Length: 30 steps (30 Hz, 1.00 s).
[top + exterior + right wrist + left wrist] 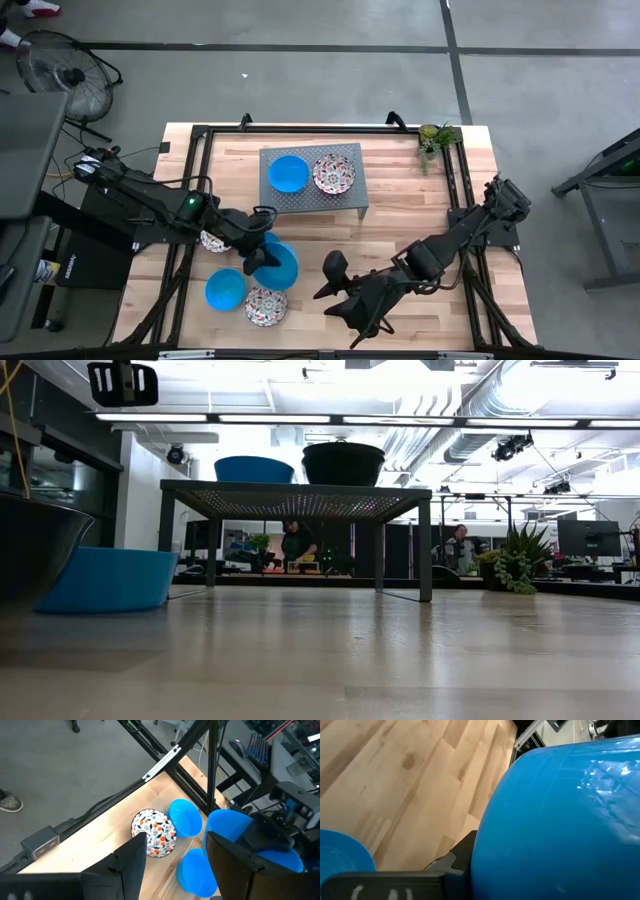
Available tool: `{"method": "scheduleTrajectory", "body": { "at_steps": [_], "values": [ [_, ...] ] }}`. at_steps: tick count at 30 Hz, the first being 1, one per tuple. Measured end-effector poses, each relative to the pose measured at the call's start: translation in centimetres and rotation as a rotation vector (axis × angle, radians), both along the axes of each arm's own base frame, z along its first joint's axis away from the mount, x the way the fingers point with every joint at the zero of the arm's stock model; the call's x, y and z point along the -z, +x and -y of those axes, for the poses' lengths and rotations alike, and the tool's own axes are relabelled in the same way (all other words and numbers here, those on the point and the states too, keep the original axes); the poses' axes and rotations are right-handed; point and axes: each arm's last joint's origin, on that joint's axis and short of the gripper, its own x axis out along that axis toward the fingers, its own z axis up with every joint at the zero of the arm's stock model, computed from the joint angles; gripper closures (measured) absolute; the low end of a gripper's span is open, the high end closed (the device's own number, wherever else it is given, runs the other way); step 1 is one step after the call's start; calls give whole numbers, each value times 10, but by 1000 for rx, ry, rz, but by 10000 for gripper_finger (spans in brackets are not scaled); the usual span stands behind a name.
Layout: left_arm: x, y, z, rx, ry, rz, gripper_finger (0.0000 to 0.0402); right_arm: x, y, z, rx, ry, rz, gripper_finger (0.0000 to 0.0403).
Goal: Pick & Place Mini bowls
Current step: Stack the blue bowl on top of the blue bowl on the shelf
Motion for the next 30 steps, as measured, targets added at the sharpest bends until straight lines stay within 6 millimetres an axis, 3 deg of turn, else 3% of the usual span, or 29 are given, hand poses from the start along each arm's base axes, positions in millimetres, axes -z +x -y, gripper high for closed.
{"method": "scheduleTrajectory", "body": {
  "at_steps": [19, 30],
  "values": [
    [3, 1, 4, 86, -57, -38, 309, 1, 0, 0, 0, -6, -5, 210],
    [3, 0, 4, 90, -59, -40, 310, 1, 11, 1, 17, 27, 50, 210]
  ]
}}
